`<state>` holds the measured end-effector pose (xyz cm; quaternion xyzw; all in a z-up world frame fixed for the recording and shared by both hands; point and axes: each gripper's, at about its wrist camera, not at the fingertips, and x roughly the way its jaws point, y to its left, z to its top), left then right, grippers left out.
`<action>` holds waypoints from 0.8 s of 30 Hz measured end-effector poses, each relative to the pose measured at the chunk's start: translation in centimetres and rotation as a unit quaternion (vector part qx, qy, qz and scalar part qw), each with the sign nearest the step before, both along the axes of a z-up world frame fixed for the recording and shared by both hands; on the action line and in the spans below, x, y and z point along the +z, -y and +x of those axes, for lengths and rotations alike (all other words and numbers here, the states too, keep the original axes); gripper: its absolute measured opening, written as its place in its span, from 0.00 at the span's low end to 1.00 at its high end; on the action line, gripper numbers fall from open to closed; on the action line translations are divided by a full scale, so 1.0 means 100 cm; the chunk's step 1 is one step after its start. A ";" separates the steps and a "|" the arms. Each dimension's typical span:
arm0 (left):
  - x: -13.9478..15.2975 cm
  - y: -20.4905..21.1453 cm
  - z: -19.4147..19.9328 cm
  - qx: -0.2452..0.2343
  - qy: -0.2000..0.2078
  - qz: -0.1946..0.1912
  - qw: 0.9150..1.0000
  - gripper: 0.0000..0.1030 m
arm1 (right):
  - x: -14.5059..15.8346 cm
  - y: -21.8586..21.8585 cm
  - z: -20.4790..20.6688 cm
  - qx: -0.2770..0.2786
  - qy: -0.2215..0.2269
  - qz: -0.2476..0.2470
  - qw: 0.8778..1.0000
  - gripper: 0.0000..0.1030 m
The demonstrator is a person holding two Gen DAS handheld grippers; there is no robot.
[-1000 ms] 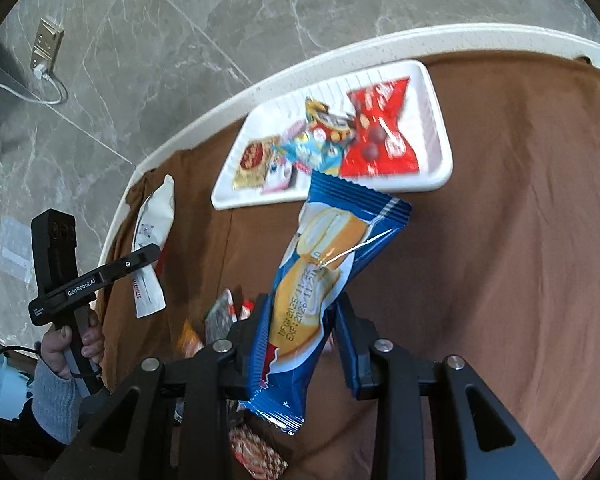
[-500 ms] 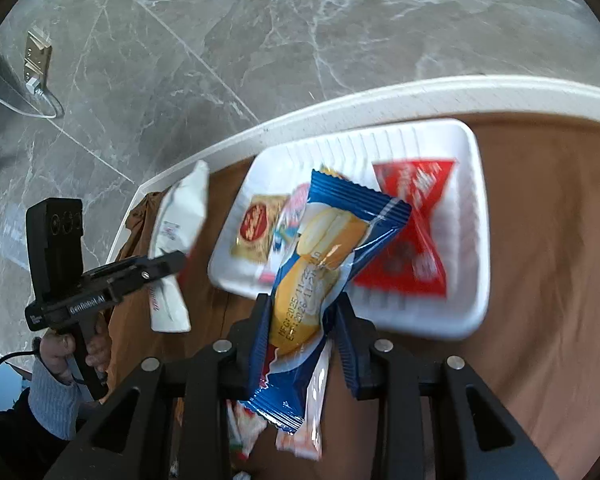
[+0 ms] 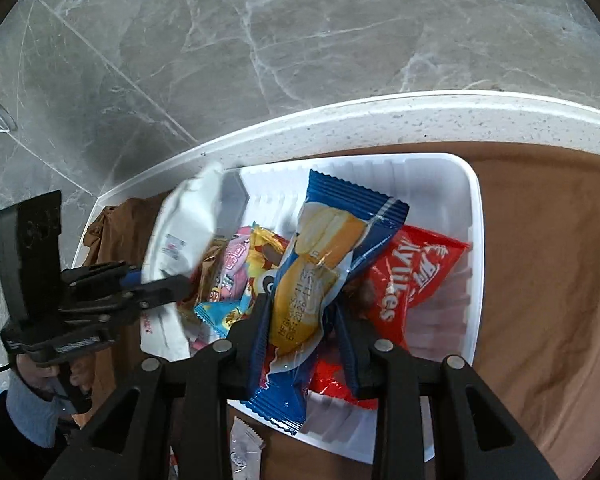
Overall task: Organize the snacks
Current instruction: 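Carry both packets over the white tray and open both grippers to drop them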
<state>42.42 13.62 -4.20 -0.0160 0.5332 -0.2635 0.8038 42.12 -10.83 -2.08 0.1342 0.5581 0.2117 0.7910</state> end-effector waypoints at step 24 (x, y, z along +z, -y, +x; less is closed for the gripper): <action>0.049 -0.011 -0.028 0.034 0.085 0.031 0.995 0.51 | 0.074 -0.013 -0.064 0.017 0.116 -0.063 0.991 0.52</action>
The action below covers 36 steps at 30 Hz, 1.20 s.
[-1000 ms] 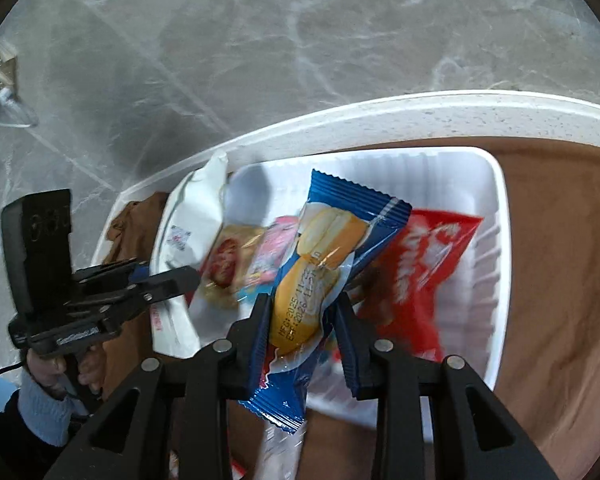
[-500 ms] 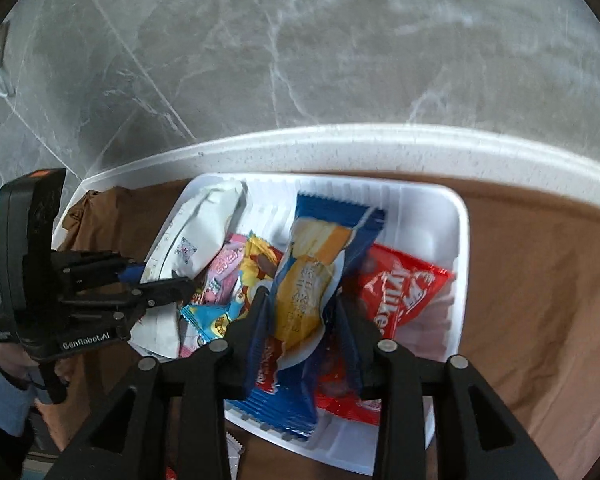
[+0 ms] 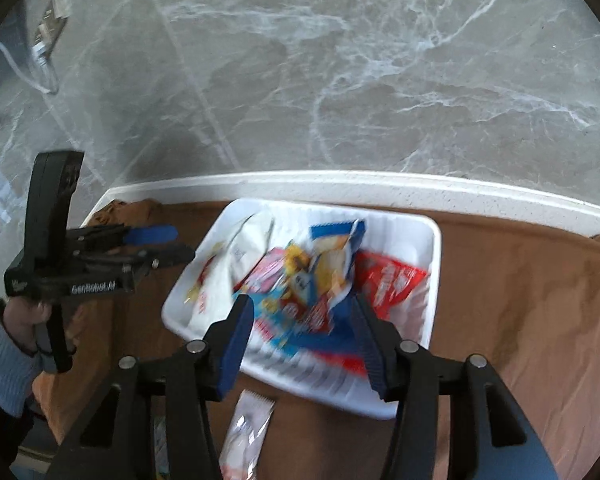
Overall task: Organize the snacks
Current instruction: 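Carry both packets over the white tray and open both grippers to drop them, then move both grippers back to the pile toward the clear bag and seed bag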
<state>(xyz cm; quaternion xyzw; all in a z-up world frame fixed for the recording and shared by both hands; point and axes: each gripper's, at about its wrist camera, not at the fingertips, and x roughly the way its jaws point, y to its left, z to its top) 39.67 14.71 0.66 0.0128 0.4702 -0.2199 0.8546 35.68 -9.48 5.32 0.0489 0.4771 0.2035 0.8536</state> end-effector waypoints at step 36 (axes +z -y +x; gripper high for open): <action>-0.085 -0.027 -0.213 0.106 -0.229 -0.129 0.959 0.56 | -0.056 -0.042 -0.119 0.070 -0.076 -0.032 0.994 0.52</action>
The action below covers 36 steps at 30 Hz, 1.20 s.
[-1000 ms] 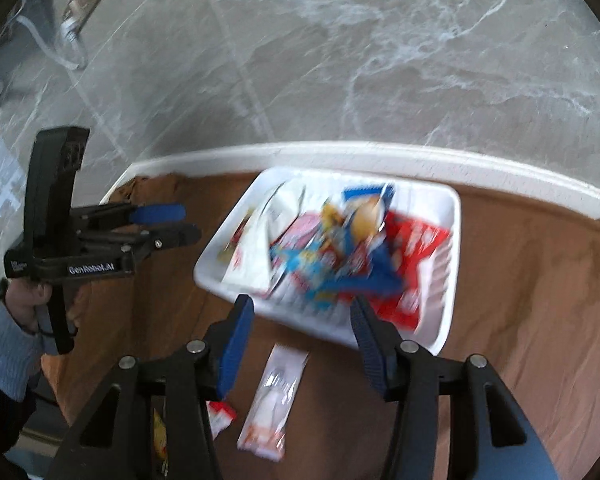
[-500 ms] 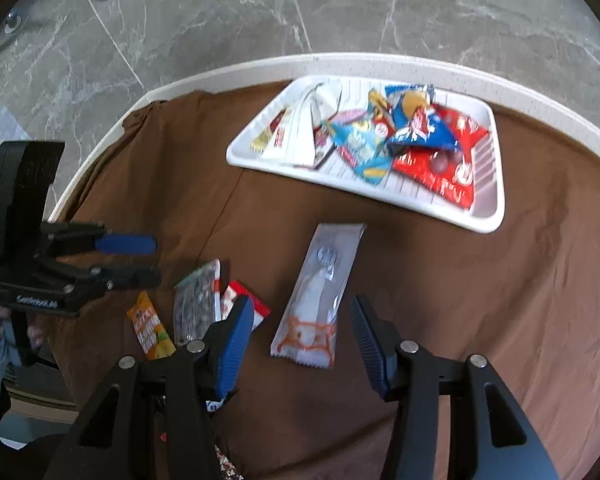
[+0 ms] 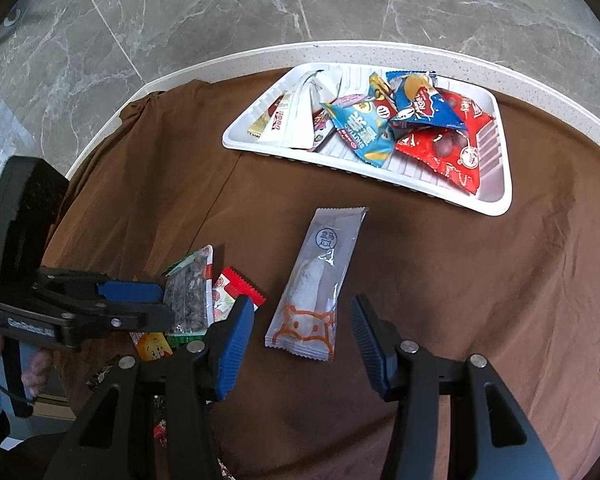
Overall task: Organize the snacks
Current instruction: 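Move both grippers back to the pile toward the clear bag and seed bag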
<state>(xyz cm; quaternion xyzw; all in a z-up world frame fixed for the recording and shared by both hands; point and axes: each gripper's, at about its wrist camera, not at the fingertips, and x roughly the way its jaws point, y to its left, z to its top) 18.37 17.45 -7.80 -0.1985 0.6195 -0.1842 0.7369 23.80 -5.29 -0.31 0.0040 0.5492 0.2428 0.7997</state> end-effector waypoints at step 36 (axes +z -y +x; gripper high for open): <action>-0.002 0.013 0.031 0.009 0.055 0.086 0.995 0.50 | -0.033 -0.021 0.022 0.034 -0.019 -0.037 0.999 0.53</action>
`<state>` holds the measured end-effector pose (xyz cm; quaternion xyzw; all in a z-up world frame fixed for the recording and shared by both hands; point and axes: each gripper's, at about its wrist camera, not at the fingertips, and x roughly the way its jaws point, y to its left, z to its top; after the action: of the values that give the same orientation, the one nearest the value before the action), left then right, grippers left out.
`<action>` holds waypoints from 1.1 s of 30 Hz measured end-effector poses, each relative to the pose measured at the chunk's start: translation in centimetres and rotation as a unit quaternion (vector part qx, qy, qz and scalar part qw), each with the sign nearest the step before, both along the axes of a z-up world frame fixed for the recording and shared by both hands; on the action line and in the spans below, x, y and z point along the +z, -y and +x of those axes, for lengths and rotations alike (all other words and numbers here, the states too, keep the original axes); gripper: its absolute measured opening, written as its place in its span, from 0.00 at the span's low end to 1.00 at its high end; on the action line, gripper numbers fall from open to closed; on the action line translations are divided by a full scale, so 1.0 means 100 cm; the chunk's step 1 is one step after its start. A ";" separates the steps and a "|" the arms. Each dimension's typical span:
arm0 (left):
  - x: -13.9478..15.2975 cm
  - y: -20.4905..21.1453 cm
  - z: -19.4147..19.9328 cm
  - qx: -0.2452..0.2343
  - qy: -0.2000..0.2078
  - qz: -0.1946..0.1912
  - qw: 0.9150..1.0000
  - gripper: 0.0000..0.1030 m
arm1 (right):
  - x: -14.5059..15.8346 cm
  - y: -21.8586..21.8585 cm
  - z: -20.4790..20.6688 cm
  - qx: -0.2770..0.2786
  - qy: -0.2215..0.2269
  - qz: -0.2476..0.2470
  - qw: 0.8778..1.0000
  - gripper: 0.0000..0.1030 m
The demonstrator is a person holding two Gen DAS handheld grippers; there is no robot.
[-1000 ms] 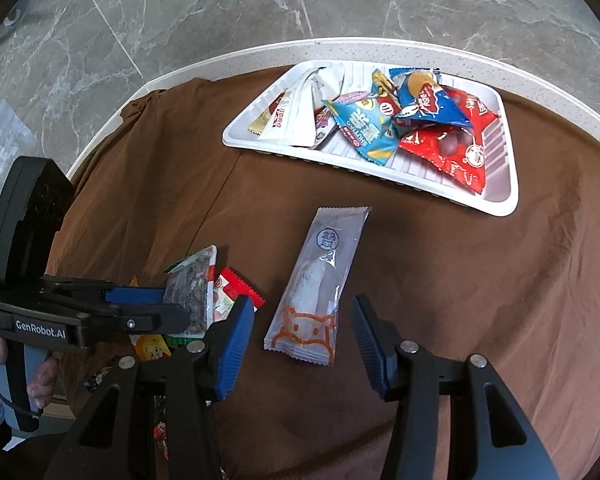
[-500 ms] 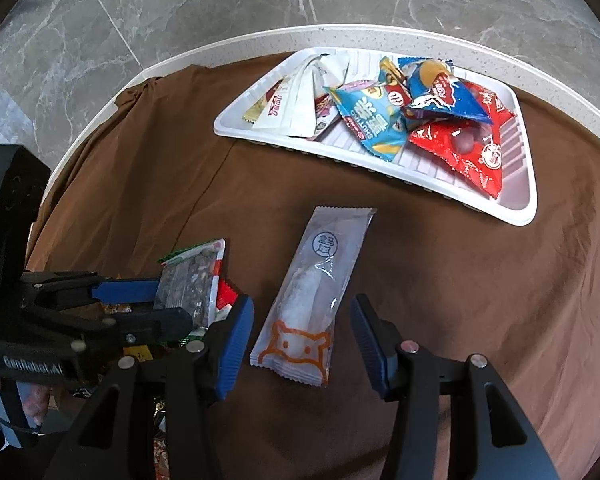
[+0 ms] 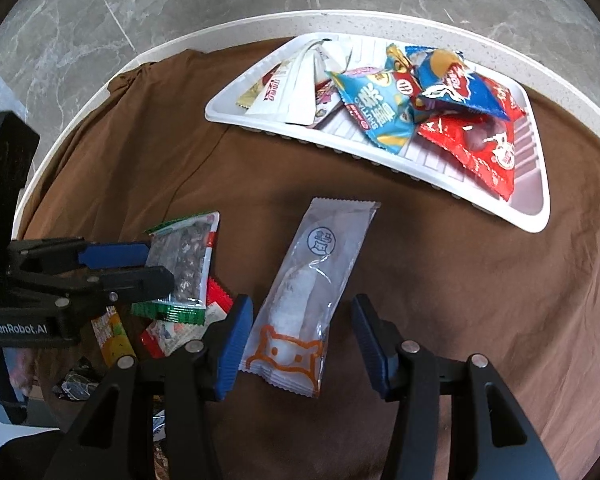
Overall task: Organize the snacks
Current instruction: 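Move both grippers back to the pile toward the clear bag and seed bag, then grasp the clear orange-print bag with the right gripper while the left grasps the green-edged seed bag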
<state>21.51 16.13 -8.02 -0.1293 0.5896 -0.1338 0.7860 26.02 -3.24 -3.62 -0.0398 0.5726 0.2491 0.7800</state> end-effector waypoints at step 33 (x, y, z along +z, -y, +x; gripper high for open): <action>0.005 0.022 0.007 -0.033 0.030 0.027 0.999 0.25 | 0.009 0.005 0.014 0.016 0.025 0.002 1.000 0.28</action>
<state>22.17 13.90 -7.54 -0.0841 0.5730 -0.1478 0.8017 27.39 -3.71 -2.69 -0.0536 0.5514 0.2622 0.7901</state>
